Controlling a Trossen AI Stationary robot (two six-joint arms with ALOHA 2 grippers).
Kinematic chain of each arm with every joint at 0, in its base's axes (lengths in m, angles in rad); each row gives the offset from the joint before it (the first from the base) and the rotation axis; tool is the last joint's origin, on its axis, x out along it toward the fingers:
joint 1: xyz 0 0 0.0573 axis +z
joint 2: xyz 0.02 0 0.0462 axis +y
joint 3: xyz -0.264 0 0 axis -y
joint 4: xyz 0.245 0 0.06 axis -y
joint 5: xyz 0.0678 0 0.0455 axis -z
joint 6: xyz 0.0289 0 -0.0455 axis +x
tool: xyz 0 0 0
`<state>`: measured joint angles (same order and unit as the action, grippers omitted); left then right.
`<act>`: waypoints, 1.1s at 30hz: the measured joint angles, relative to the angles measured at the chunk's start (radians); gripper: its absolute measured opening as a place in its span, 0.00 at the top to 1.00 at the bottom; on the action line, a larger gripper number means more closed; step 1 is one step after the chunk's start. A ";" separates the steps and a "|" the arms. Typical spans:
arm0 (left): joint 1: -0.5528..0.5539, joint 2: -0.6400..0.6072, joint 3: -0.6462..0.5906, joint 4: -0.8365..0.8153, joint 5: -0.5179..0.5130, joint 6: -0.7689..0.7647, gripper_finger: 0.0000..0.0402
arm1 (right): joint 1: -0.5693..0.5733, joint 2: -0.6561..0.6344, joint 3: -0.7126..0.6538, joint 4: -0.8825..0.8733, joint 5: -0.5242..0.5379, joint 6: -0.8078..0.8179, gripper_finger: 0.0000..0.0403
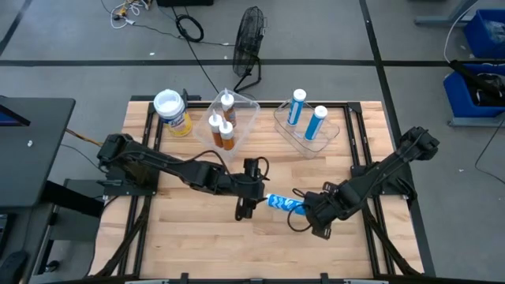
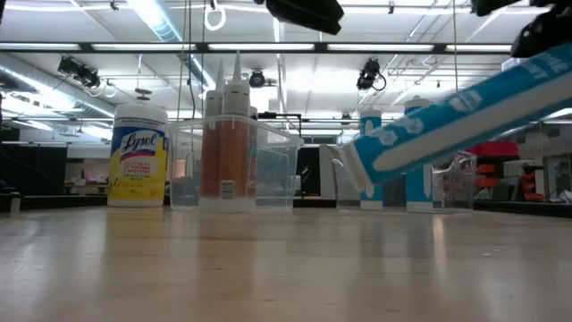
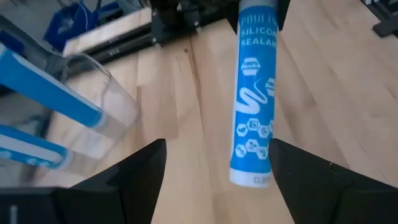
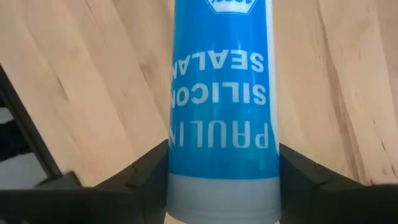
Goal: Pick & place silicon tubes, Sealant and Lysol wipes
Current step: Put the blue sealant into the transparent bin
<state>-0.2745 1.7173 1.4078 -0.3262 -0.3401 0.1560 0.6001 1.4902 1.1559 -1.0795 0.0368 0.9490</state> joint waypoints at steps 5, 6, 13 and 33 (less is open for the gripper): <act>-0.010 -0.020 0.000 -0.023 0.008 0.032 0.28 | -0.047 0.000 0.023 -0.006 -0.001 0.011 0.47; -0.013 -0.020 0.000 -0.039 0.020 0.048 0.28 | -0.058 0.000 0.025 -0.002 -0.001 0.010 0.47; -0.022 -0.010 0.000 -0.155 -0.009 0.086 0.28 | -0.146 0.000 0.074 0.027 -0.001 -0.006 0.47; 0.003 -0.010 0.000 -0.223 -0.135 0.086 0.28 | -0.285 0.000 0.212 0.104 -0.092 -0.058 0.47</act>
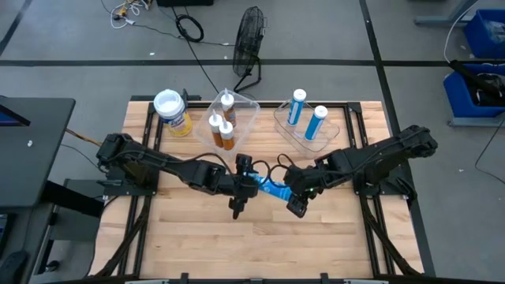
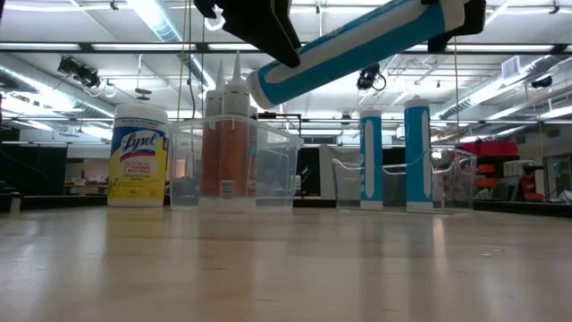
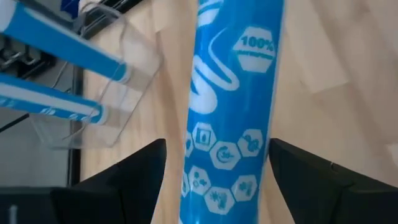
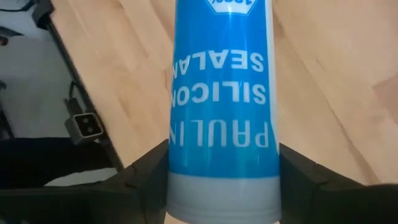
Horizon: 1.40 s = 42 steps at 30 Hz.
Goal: Pick & place silicon tubes, Sealant and Lysol wipes
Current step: Put the blue sealant into the transparent bin
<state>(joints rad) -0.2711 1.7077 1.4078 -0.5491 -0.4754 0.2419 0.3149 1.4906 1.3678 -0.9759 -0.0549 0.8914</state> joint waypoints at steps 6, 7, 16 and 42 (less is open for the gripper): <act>0.015 0.000 0.000 -0.008 0.016 -0.010 0.28 | -0.001 0.000 0.000 0.009 -0.004 0.001 0.47; 0.016 0.000 0.000 -0.013 0.031 -0.009 0.28 | -0.001 0.000 0.000 0.016 -0.009 0.000 0.47; 0.033 0.008 0.000 -0.031 0.088 -0.018 0.28 | -0.003 0.000 0.000 0.067 -0.027 -0.013 0.47; 0.047 0.009 0.000 -0.027 0.110 -0.013 0.44 | -0.039 -0.008 0.002 0.068 -0.137 -0.096 0.18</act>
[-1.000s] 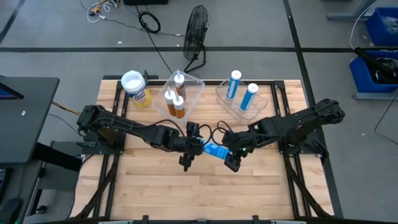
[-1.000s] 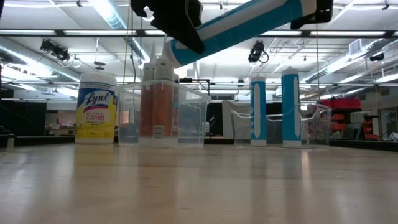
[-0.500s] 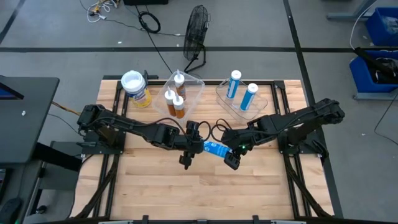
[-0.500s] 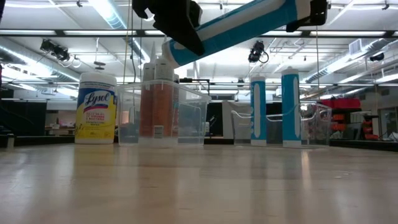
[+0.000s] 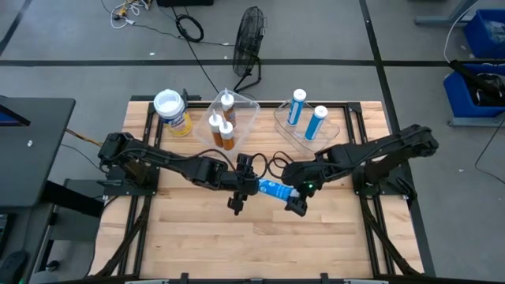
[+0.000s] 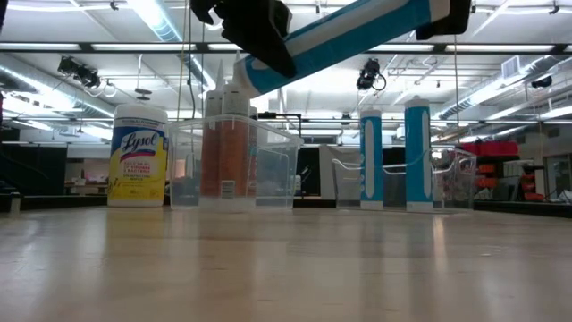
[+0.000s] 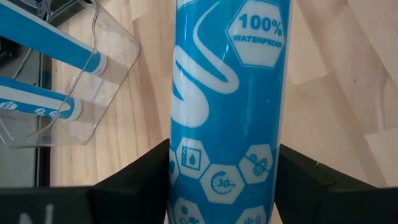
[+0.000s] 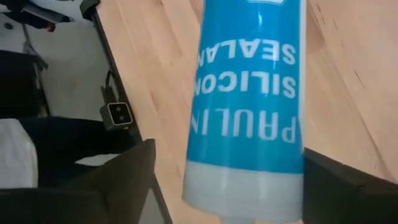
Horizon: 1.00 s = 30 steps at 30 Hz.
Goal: Pick & place silicon tubes, Sealant and Lysol wipes
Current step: Put the blue sealant into the transparent bin
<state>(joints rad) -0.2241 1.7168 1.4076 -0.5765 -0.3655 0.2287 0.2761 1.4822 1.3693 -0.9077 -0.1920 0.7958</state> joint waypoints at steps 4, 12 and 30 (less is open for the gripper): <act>0.001 0.000 0.000 -0.002 -0.001 -0.005 0.44 | -0.022 -0.027 0.001 -0.013 -0.008 0.001 0.14; 0.002 0.000 -0.001 0.002 -0.005 -0.009 0.44 | -0.101 -0.099 0.128 -0.186 0.088 -0.045 0.15; 0.003 -0.010 -0.001 0.390 0.021 -0.241 0.44 | 0.054 -0.337 0.306 -0.411 0.834 0.144 0.15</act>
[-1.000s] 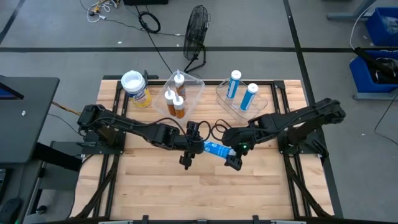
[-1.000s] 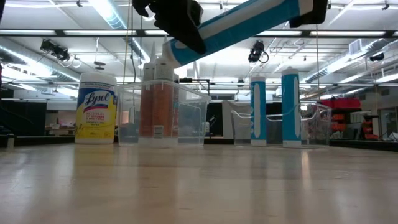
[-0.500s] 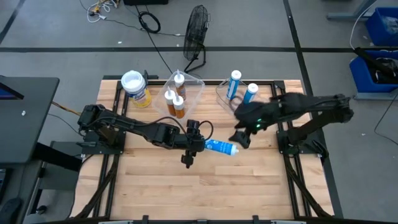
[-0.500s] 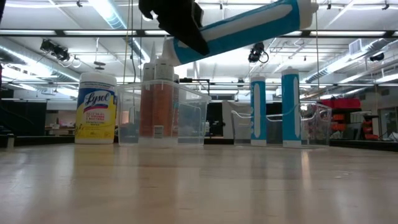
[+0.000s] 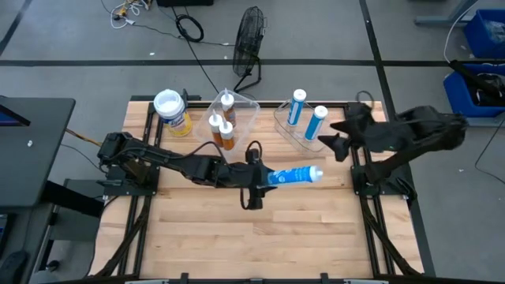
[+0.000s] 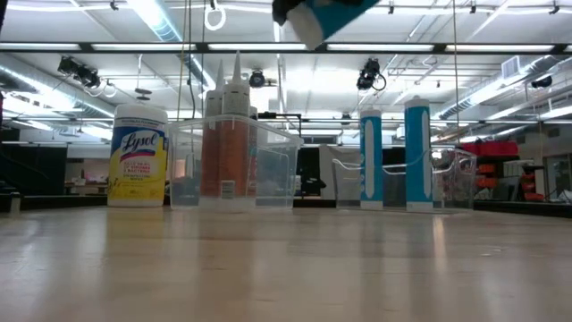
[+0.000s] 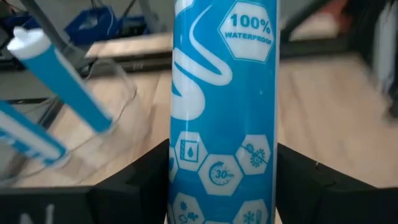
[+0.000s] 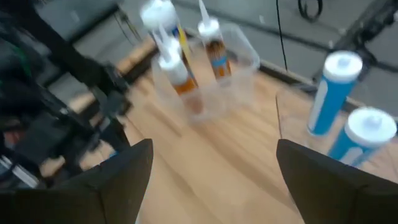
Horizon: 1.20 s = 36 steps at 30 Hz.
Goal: Pick & place silicon tubes, Sealant and Lysol wipes
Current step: Put the blue sealant into the transparent bin
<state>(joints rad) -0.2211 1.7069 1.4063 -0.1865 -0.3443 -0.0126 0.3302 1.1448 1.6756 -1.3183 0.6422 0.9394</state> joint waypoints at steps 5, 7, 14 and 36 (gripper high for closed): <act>0.000 0.000 0.000 0.145 0.009 -0.070 0.44 | 0.099 -0.016 -0.056 0.085 0.154 0.002 0.15; 0.000 0.000 0.000 0.199 0.008 -0.099 0.44 | 0.123 -0.014 -0.092 0.127 0.192 -0.006 0.15; -0.002 0.001 -0.002 0.307 0.027 -0.183 0.44 | 0.168 -0.023 -0.220 0.394 0.259 -0.149 0.15; -0.022 -0.002 0.002 0.595 -0.107 -0.208 0.45 | 0.351 -0.243 -0.232 0.567 0.366 -0.397 0.15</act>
<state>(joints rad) -0.2428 1.7050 1.4082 0.4084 -0.4516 -0.2209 0.6812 0.9021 1.4441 -0.7513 1.0082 0.5419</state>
